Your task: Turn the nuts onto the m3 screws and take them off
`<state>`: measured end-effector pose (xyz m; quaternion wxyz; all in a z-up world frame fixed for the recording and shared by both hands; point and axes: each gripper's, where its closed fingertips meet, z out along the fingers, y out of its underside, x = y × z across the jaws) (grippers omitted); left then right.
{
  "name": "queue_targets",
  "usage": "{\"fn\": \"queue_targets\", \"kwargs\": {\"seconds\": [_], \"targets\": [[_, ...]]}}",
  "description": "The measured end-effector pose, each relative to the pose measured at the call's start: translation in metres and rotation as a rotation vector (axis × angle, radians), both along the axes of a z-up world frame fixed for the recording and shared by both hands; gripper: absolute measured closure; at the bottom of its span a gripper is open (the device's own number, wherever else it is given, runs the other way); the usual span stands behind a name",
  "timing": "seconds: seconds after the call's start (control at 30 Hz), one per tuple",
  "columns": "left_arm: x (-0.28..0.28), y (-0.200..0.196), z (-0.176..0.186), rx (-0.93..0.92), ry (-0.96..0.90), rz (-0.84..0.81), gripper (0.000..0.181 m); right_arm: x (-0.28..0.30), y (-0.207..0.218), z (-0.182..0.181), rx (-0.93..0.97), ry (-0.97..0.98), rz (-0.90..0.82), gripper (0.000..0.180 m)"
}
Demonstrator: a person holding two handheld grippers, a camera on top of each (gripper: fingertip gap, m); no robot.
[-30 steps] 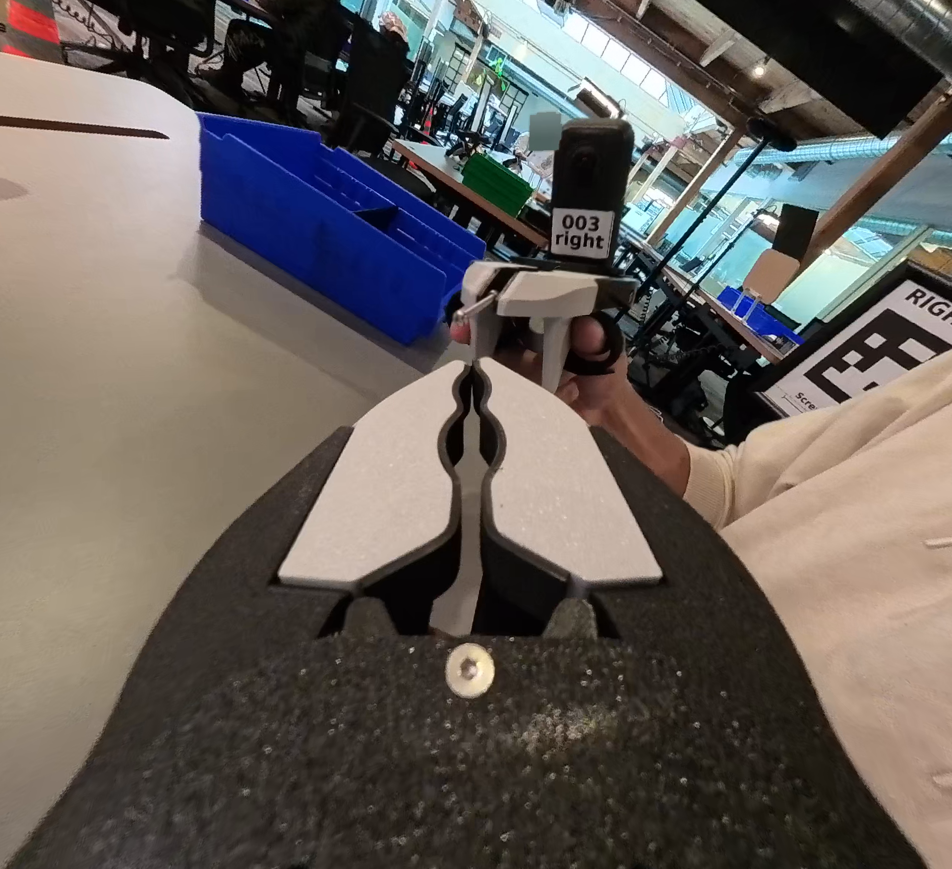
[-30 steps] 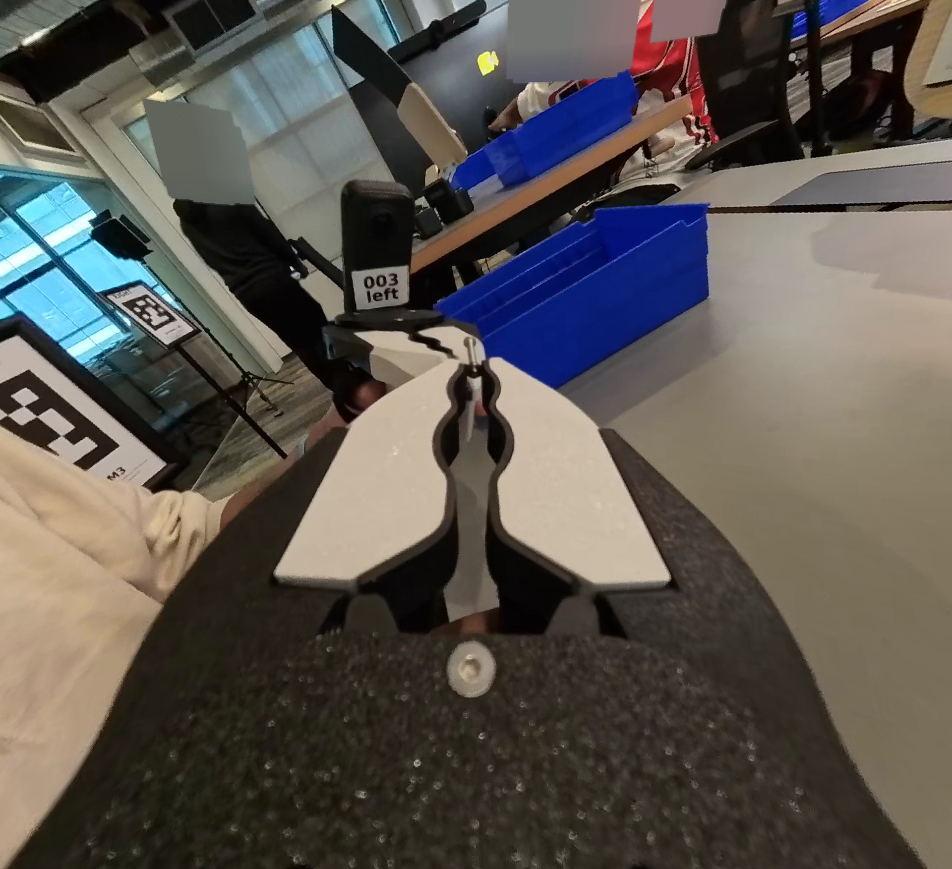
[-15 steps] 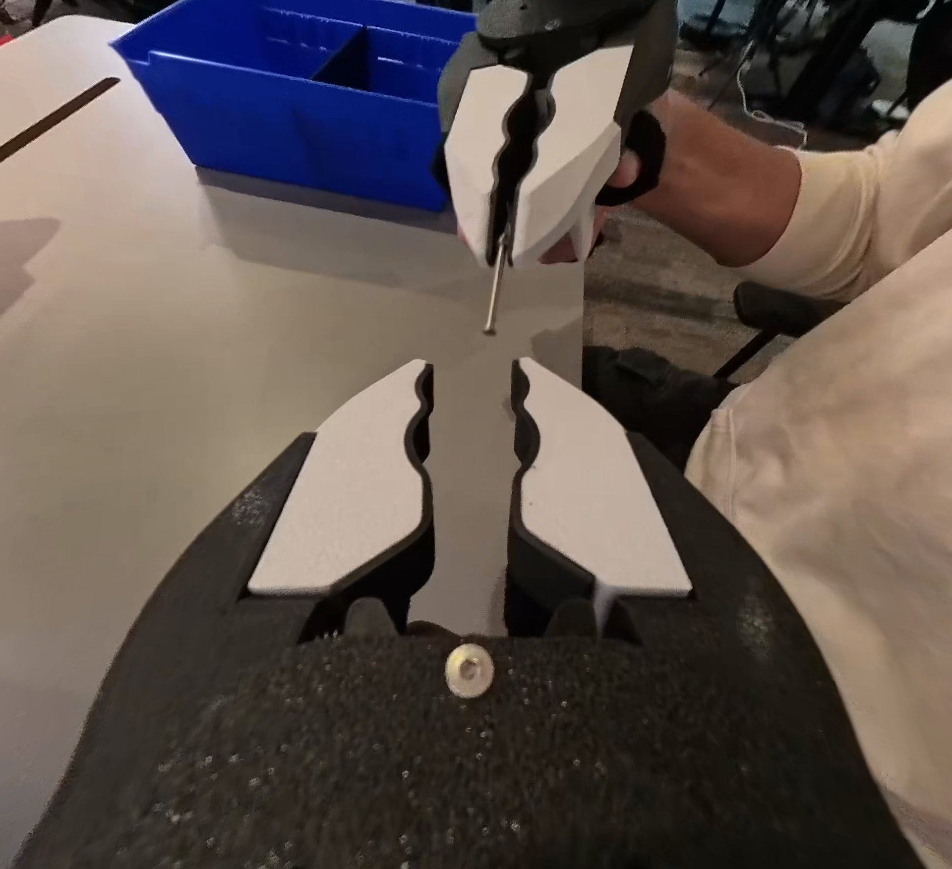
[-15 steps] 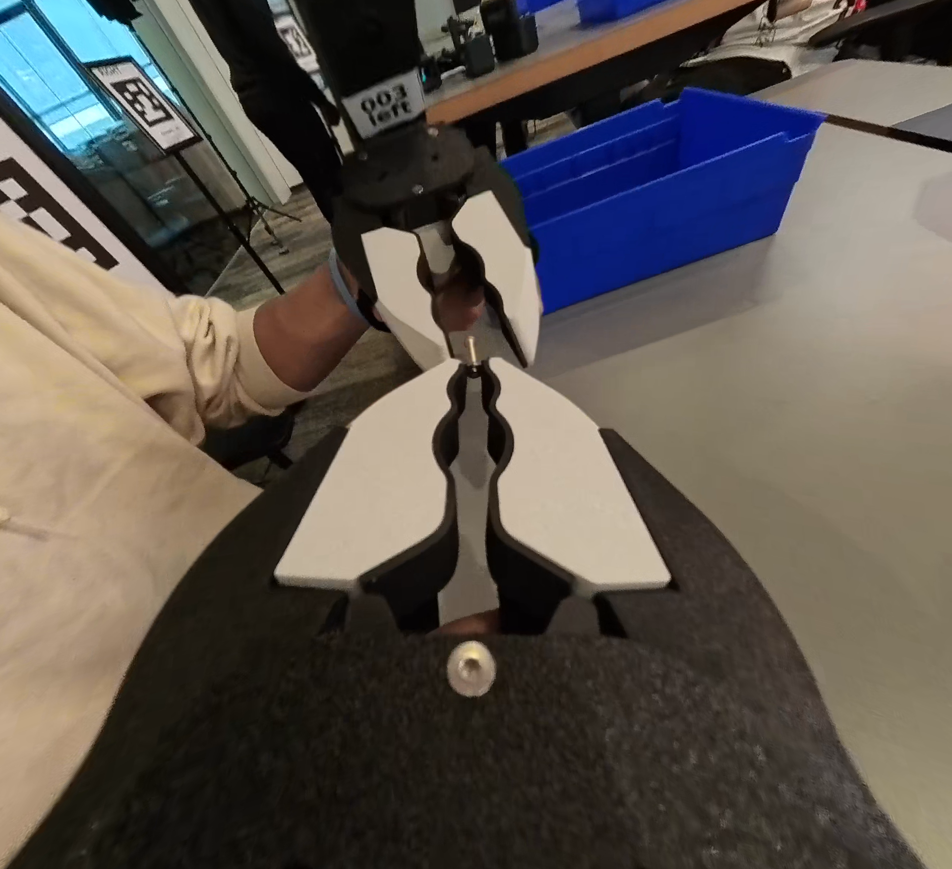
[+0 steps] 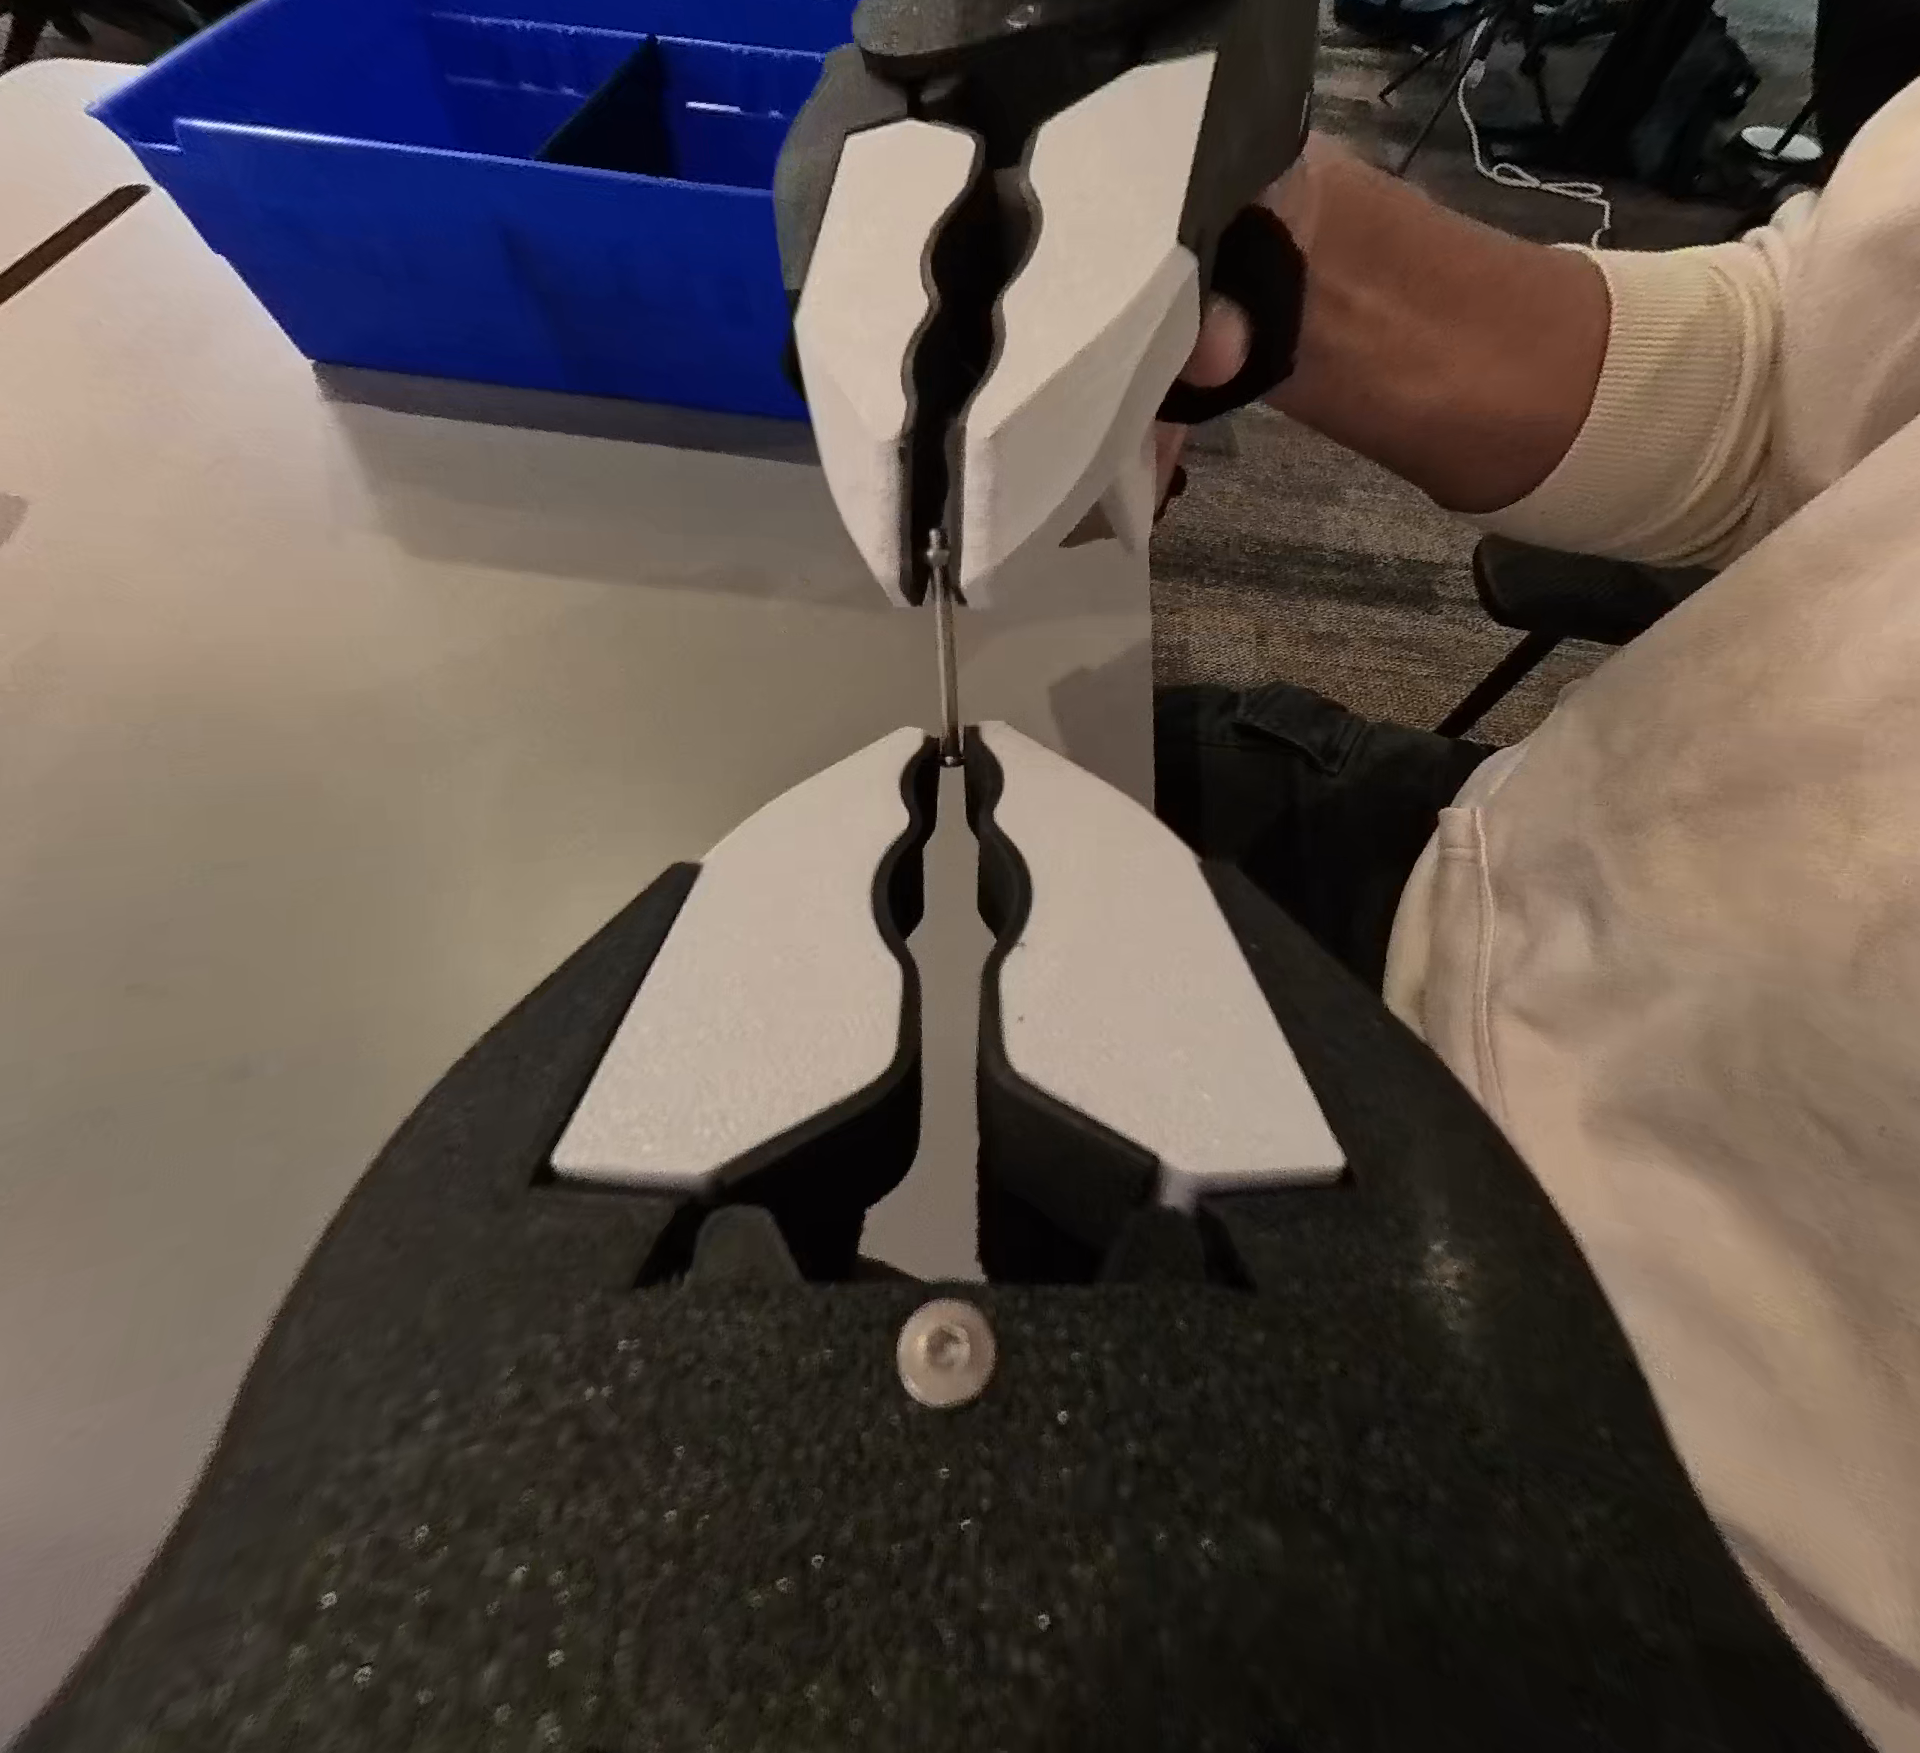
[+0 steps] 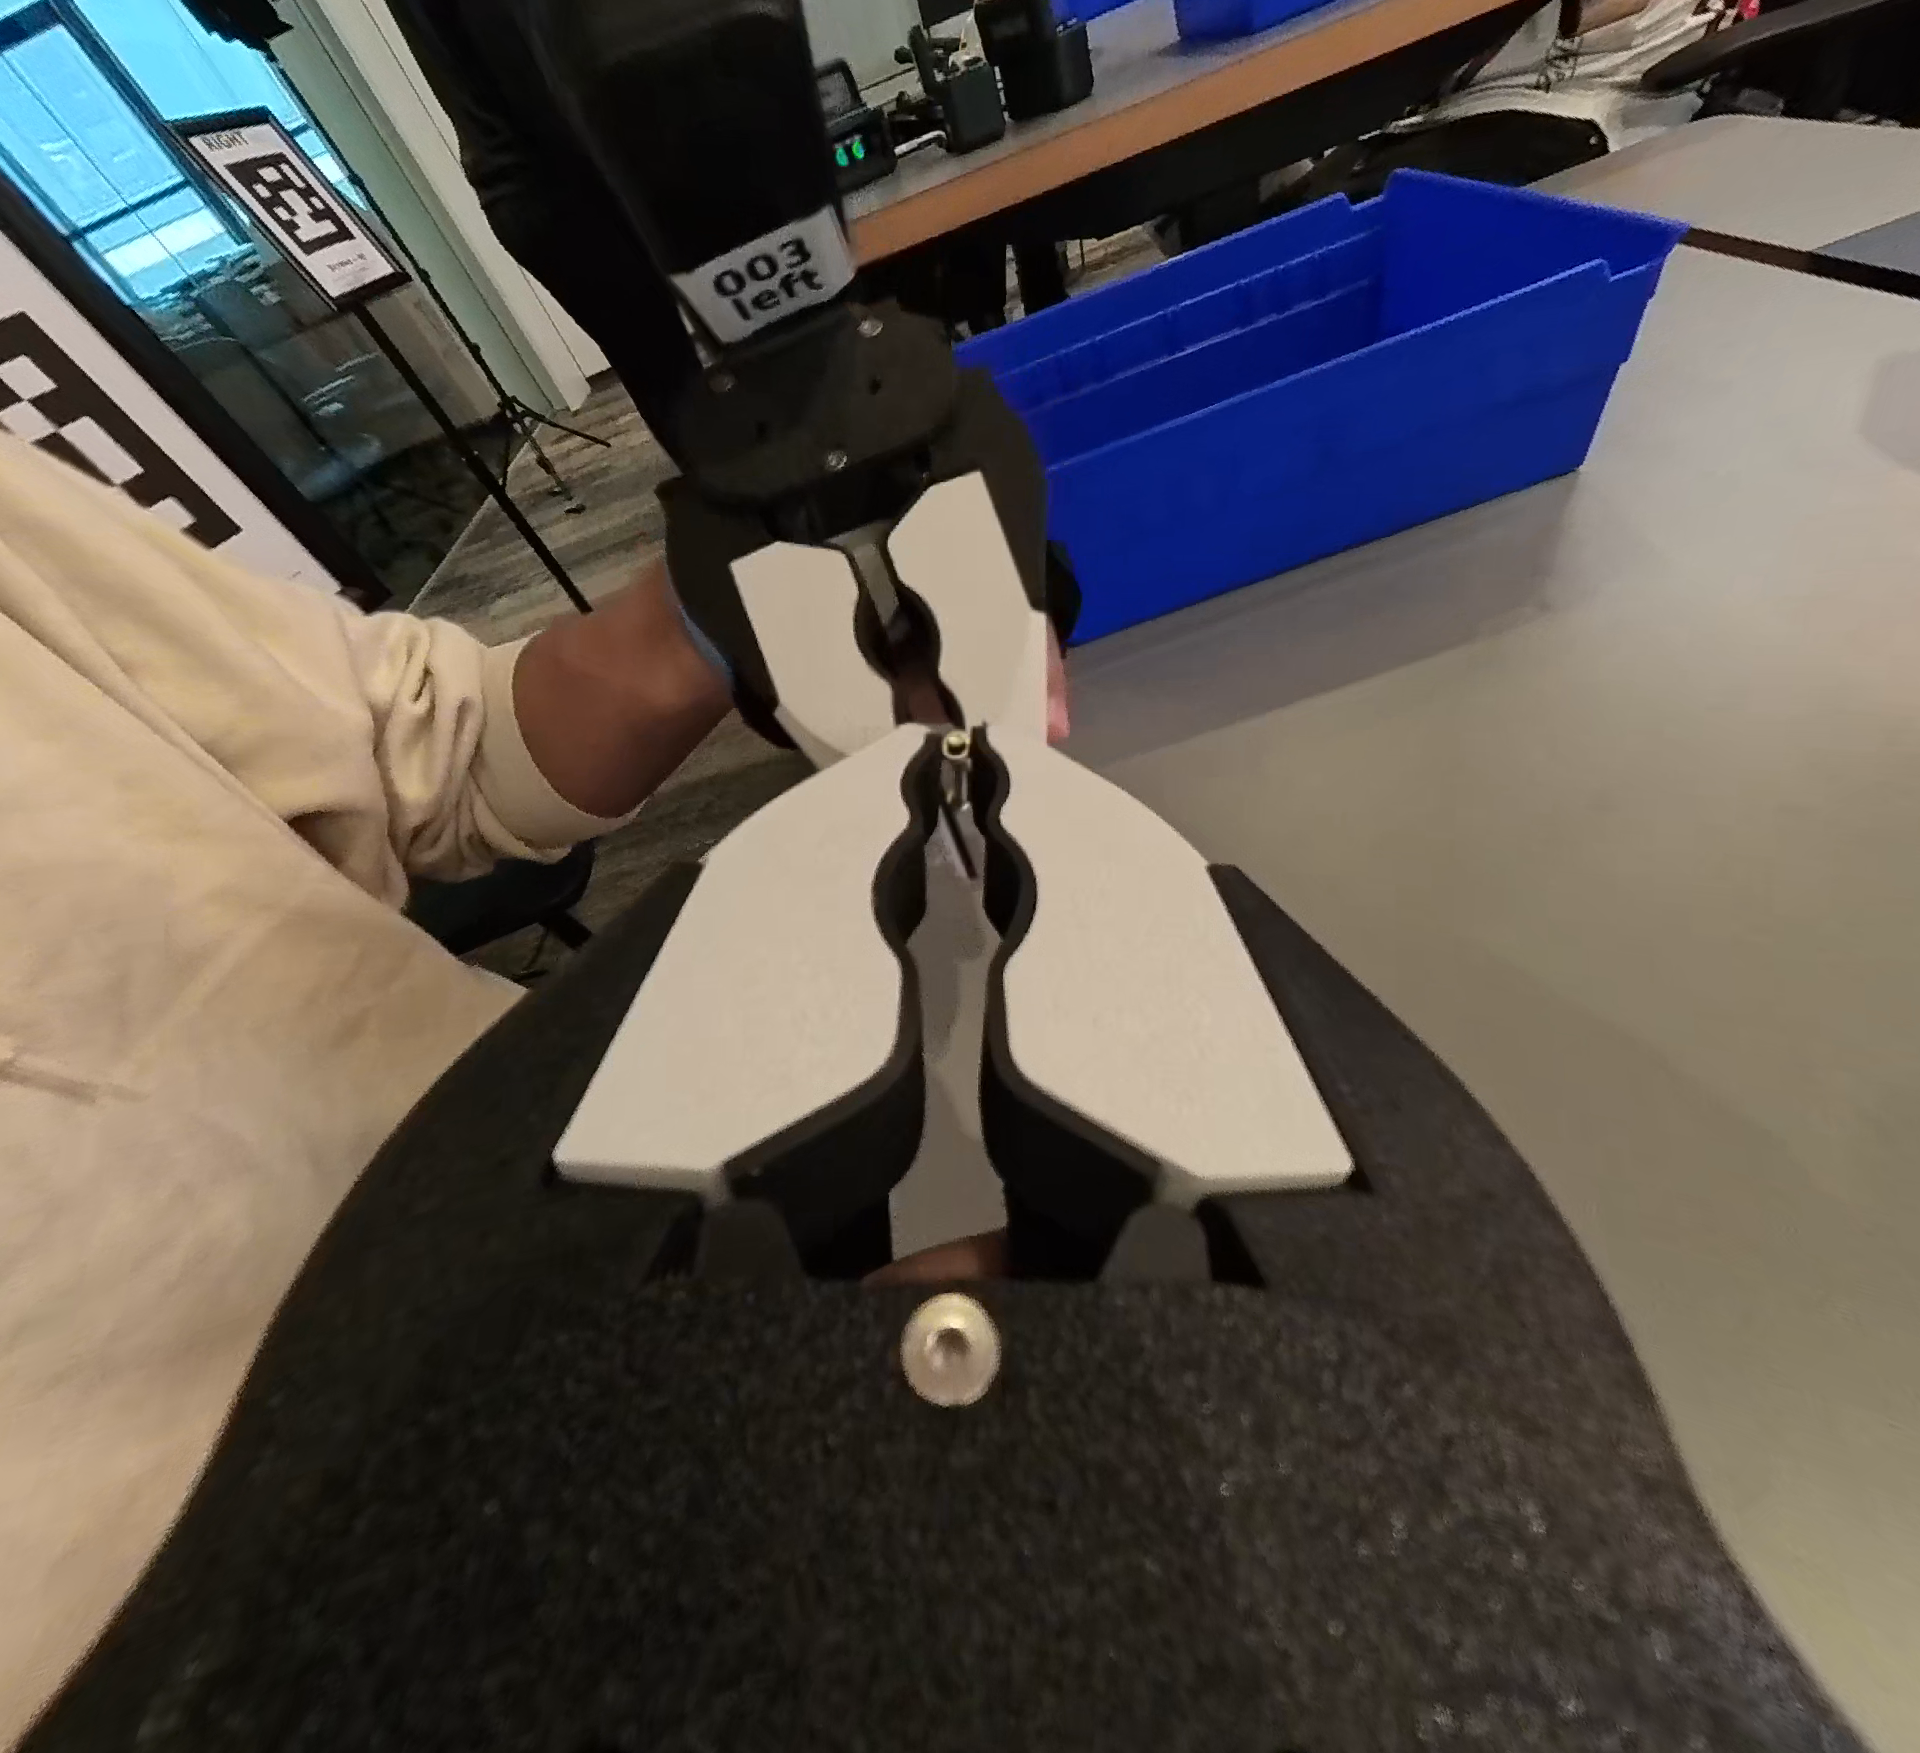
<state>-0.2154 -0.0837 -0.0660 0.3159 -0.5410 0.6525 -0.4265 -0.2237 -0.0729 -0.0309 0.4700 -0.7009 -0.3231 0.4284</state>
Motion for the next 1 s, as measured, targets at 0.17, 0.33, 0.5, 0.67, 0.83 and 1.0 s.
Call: {"fn": "queue_targets", "kwargs": {"seconds": [0.17, 0.33, 0.5, 0.67, 0.83, 1.0], "targets": [[0.002, -0.002, 0.001, -0.047, -0.039, 0.007, 0.177, -0.004, 0.002, 0.002, -0.007, 0.05, 0.0, 0.174], [0.001, 0.003, 0.007, -0.145, -0.129, 0.039, 0.177, 0.001, 0.0, 0.005, 0.038, 0.06, -0.041, 0.159], [0.01, 0.023, 0.0, -0.257, -0.221, 0.19, 0.177, 0.018, 0.006, -0.004, 0.112, 0.045, -0.224, 0.152], [0.019, 0.029, -0.01, -0.374, -0.28, 0.251, 0.177, 0.022, 0.008, -0.012, 0.142, 0.126, -0.411, 0.136], [0.021, 0.008, -0.008, -0.45, -0.294, 0.128, 0.177, 0.016, 0.005, -0.01, 0.051, 0.26, -0.323, 0.131], [0.019, -0.008, 0.002, -0.485, -0.3, 0.029, 0.177, 0.005, 0.002, -0.002, 0.013, 0.341, -0.199, 0.13]]}}
